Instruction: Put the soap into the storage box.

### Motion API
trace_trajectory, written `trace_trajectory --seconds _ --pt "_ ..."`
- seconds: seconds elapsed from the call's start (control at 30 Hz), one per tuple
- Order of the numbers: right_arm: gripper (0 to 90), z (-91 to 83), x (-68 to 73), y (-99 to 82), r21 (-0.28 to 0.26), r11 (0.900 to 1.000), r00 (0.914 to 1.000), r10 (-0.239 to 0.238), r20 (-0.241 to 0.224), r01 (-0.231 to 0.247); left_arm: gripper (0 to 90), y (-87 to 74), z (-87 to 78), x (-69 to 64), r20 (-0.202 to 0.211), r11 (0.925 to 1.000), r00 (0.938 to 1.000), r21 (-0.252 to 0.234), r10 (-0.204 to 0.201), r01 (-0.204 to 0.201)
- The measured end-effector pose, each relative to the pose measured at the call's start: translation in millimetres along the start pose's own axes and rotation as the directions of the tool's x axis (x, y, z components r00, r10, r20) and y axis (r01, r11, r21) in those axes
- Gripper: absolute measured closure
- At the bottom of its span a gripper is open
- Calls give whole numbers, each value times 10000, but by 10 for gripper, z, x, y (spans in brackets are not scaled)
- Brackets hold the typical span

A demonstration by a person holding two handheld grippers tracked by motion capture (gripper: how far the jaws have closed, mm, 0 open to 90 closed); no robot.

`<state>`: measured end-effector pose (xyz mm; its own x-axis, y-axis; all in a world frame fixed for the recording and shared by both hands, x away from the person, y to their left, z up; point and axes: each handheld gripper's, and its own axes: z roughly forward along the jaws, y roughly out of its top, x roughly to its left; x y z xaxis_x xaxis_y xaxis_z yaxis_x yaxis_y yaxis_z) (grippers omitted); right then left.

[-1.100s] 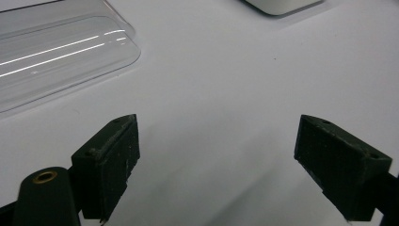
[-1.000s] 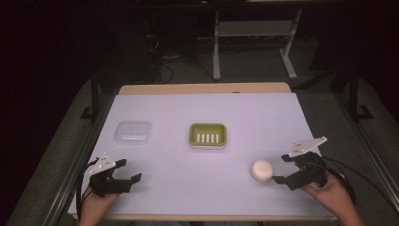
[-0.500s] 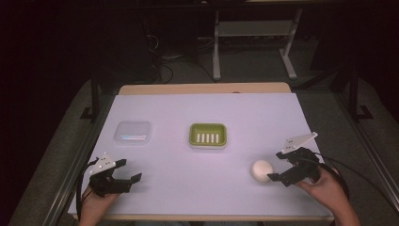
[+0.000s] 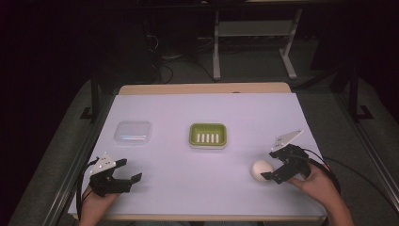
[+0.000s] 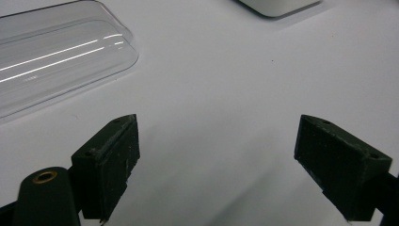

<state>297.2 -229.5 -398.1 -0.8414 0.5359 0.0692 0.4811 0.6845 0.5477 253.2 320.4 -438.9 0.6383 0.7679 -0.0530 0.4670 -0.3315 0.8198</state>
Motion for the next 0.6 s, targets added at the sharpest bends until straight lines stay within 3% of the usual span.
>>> trace_trajectory --seconds 0.33,0.6 --pt "142 243 1 71 927 9952 9995 -313 -39 315 144 7 0 -8 7 10000 10000 16 67 -67" --pt "144 333 -2 77 1267 9913 9993 -362 -89 370 144 9 1 -6 21 9999 9999 -26 141 -141"
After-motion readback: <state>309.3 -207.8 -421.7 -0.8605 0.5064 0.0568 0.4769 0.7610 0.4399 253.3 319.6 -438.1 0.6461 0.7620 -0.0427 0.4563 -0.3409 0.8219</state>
